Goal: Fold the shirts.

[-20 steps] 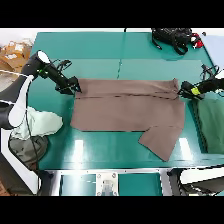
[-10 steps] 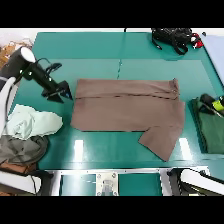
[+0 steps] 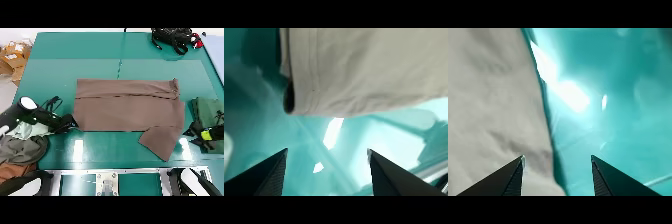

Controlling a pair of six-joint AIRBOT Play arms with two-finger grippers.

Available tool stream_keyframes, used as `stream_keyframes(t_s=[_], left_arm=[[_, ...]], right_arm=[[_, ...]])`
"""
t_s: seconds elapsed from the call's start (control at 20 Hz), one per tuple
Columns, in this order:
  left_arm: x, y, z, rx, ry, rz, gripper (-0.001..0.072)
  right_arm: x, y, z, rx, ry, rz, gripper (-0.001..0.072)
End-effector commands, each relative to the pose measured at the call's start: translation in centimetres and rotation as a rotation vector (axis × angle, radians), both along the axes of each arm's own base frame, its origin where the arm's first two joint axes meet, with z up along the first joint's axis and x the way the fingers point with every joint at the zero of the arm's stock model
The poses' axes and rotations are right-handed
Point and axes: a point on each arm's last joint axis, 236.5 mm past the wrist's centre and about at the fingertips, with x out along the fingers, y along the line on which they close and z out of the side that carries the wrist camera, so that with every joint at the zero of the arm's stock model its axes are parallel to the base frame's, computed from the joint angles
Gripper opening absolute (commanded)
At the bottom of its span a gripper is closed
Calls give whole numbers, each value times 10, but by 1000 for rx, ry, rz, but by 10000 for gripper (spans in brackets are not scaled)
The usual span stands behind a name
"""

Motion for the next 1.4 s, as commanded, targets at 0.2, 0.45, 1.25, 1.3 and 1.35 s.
stream_keyframes(t_s=[0.2,0.45,1.25,1.3,1.35], left_arm=[[27,-36,-17,7,-192,98,529],[19,-44,-26,-8,-142,90,451],[34,-28,28,116,-175,-202,18],[33,-28,31,116,-168,-214,18],[28,-27,32,122,-150,-235,18]], right_arm=[[1,58,-47,98,-25,49,481],[23,71,-41,131,-113,74,289],[16,61,-9,64,-120,160,24],[5,54,-11,36,-78,160,24],[-3,50,-11,15,-44,161,23]])
